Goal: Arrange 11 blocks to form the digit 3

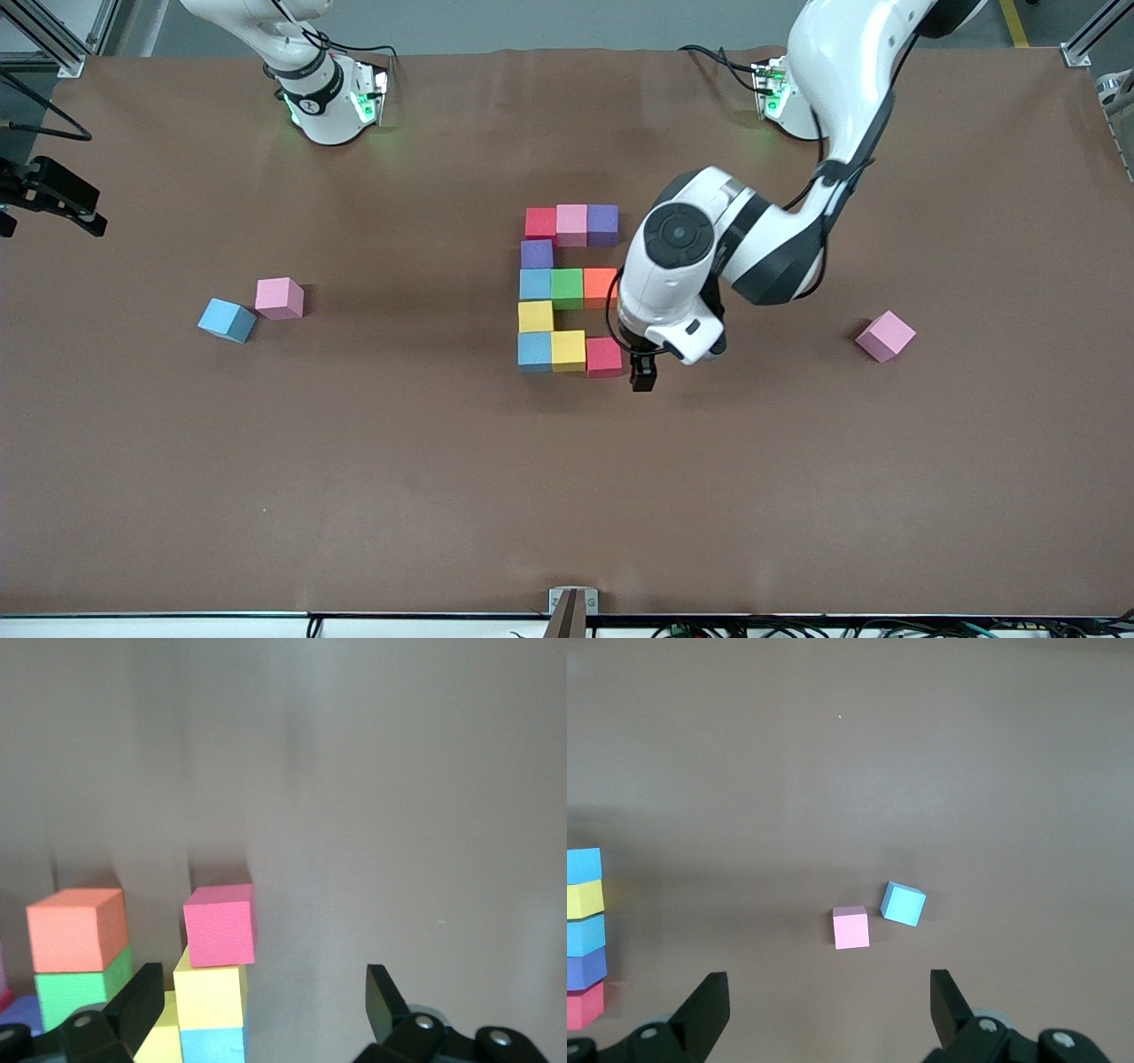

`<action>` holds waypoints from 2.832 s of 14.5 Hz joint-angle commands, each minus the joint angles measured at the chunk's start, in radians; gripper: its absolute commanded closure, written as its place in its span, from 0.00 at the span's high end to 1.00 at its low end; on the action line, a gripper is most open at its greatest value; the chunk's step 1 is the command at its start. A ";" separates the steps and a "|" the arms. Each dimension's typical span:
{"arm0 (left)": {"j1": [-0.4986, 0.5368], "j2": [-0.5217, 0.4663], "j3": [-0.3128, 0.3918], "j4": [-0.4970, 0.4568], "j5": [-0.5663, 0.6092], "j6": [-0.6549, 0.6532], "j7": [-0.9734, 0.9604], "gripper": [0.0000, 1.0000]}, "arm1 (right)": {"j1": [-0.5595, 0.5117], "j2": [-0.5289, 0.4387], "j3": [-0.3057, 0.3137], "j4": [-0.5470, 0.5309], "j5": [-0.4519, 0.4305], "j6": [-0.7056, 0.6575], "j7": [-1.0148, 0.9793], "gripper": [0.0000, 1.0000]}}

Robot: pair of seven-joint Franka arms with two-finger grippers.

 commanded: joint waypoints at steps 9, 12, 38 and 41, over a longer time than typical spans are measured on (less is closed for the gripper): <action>0.234 -0.243 -0.006 -0.014 -0.069 -0.205 0.846 1.00 | -0.002 -0.001 0.006 0.005 0.004 -0.002 0.011 1.00; 0.295 -0.297 0.006 -0.014 -0.057 -0.307 1.109 1.00 | -0.002 -0.001 0.006 0.005 0.006 0.000 0.013 1.00; 0.415 -0.766 0.186 -0.362 -0.178 -0.516 2.086 1.00 | -0.016 -0.127 -0.004 -0.150 0.044 0.076 0.003 1.00; 0.401 -0.773 0.178 -0.358 -0.181 -0.513 2.086 1.00 | -0.018 -0.109 -0.004 -0.119 0.044 0.052 0.002 1.00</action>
